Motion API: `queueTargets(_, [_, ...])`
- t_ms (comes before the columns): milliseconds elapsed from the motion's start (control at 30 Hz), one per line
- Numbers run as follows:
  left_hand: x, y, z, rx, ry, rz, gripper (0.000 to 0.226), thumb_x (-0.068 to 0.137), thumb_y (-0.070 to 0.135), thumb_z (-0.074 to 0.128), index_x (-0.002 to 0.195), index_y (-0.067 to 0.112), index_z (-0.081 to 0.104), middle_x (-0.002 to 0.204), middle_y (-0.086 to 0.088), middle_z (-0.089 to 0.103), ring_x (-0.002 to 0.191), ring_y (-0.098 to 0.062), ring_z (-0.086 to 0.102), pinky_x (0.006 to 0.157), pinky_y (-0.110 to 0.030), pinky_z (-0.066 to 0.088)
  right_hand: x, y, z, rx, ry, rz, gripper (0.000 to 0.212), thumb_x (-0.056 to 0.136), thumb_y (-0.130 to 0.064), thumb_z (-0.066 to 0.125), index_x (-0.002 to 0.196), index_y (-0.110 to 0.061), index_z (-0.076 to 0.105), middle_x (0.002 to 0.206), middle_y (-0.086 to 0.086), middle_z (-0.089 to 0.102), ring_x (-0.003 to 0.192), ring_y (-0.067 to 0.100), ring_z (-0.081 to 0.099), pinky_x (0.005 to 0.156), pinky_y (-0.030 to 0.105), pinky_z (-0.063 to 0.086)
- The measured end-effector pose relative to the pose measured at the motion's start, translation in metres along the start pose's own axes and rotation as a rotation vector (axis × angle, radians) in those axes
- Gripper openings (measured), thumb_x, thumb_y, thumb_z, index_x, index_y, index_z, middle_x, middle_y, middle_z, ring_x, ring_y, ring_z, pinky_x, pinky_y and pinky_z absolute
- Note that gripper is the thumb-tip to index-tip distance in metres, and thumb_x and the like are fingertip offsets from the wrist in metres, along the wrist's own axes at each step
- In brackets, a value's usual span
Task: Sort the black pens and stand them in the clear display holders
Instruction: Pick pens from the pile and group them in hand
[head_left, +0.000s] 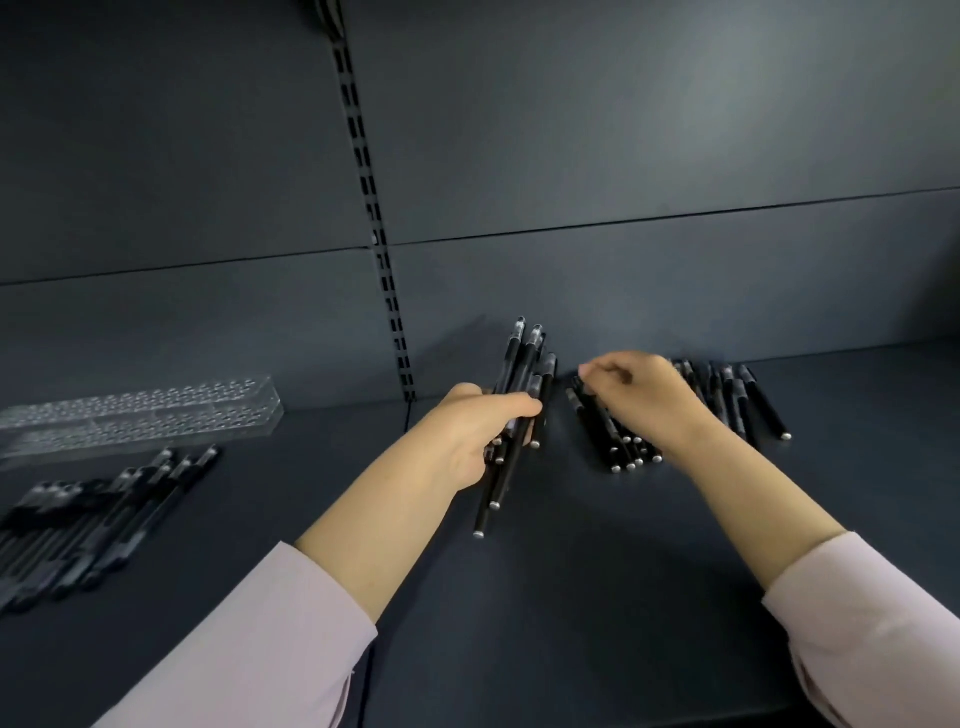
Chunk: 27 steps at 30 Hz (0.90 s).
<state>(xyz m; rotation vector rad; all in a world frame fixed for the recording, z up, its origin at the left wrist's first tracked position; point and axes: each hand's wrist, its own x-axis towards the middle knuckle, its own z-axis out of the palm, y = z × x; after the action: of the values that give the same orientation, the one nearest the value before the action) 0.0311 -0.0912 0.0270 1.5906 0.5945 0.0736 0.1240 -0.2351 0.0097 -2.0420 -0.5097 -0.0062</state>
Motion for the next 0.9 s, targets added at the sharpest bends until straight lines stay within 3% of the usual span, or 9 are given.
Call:
queueTargets(133, [-0.021,-0.008,-0.030,-0.056,-0.032,0.014,0.038,0.084,0.016,0.075,0.115,0.004,0.058,0.105,-0.012,0.071,0.078,-0.021,0.067,0.071,-0.031,0.055,-0.017,-0.032,0.034,0.483,-0.279,0.267,0.024,0.092,-0.028,0.063,0.102,-0.006,0.065,0.086,0.005,0.063,0.070,0.012,0.059,0.066,0.022,0.053])
queueTargets(267, [-0.045,-0.019,-0.073,-0.127,-0.056,0.061,0.027,0.085,0.015,0.074,0.109,0.005,0.066,0.090,-0.007,0.071,0.071,-0.016,0.068,0.058,-0.026,0.054,-0.033,-0.070,0.065,0.722,-0.293,0.322,0.003,0.088,-0.009,0.067,0.089,-0.007,0.065,0.077,0.004,0.067,0.069,0.012,0.061,0.065,0.021,0.055])
queueTargets(367, [-0.061,-0.029,-0.117,-0.193,-0.027,0.104,0.015,0.087,0.014,0.072,0.100,0.007,0.067,0.082,-0.003,0.072,0.071,-0.014,0.068,0.059,-0.024,0.052,-0.049,-0.101,0.095,0.779,-0.266,0.315,0.009,0.088,-0.008,0.067,0.096,-0.004,0.066,0.084,0.006,0.070,0.075,0.013,0.064,0.063,0.019,0.057])
queueTargets(467, [-0.074,-0.041,-0.172,-0.322,-0.012,0.149,0.015,0.089,0.005,0.067,0.101,-0.004,0.069,0.083,-0.010,0.072,0.068,-0.014,0.069,0.064,-0.021,0.057,-0.066,-0.132,0.132,0.779,-0.239,0.290,0.009,0.089,-0.010,0.066,0.097,-0.006,0.065,0.083,0.005,0.069,0.075,0.012,0.063,0.060,0.018,0.055])
queueTargets(667, [-0.100,-0.060,-0.297,-0.340,0.080,0.180,0.012,0.091,0.003,0.064,0.097,-0.004,0.071,0.086,-0.012,0.075,0.069,-0.013,0.072,0.063,-0.019,0.058,-0.094,-0.192,0.218,0.838,-0.206,0.308,0.059,0.089,-0.004,0.064,0.141,-0.016,0.040,0.075,0.004,0.071,0.072,0.012,0.065,0.054,0.019,0.053])
queueTargets(767, [-0.113,-0.074,-0.353,-0.323,0.097,0.181,0.012,0.092,0.007,0.065,0.097,0.000,0.073,0.090,-0.011,0.076,0.075,-0.013,0.074,0.065,-0.020,0.058,-0.108,-0.220,0.260,0.821,-0.247,0.270,0.067,0.090,-0.003,0.062,0.147,-0.022,0.031,0.078,0.007,0.070,0.069,0.013,0.061,0.055,0.020,0.053])
queueTargets(900, [-0.125,-0.091,-0.410,-0.356,0.118,0.190,0.015,0.093,0.006,0.063,0.102,-0.002,0.072,0.091,-0.012,0.076,0.082,-0.016,0.073,0.070,-0.022,0.057,-0.121,-0.255,0.306,0.792,-0.318,0.242,0.064,0.090,-0.001,0.062,0.144,-0.024,0.034,0.080,0.009,0.069,0.065,0.013,0.057,0.057,0.021,0.054])
